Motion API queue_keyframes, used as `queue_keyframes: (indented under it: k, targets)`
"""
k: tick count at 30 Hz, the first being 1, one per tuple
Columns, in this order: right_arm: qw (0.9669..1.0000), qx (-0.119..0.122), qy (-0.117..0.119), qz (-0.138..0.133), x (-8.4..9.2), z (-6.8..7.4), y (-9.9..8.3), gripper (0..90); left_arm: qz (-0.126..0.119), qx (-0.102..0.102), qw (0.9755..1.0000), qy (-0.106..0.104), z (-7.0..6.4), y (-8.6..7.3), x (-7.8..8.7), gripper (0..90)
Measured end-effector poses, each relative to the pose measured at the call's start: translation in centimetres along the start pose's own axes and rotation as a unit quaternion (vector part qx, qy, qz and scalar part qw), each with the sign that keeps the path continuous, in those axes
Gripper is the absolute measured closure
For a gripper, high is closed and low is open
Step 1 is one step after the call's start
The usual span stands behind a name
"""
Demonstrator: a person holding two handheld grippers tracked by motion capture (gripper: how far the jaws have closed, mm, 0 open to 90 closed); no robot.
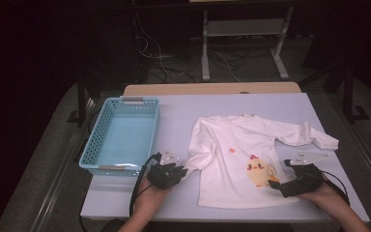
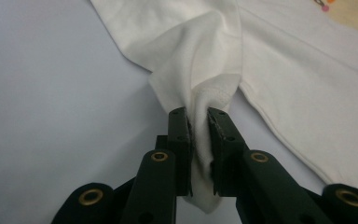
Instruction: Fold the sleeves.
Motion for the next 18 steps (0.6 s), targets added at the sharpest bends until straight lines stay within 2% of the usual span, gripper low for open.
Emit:
queue_keyframes:
  k: [18]
  targets:
    - [1.0, 0.002, -0.001, -0.001, 0.1, 0.0, -0.1, 0.1, -0.021, 0.003, 0.9998, 0.005, 0.1, 1.8, -0.7, 79.0]
Point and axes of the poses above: each handheld gripper's, and its own axes: x roughly backward along the jaws, y roughly out of its top, z roughly to its left, the point moved 9 cm from there along -x, roughly forward along the jaws, and after that the axes turned 6 degrees about y, right-handed, at the moved point
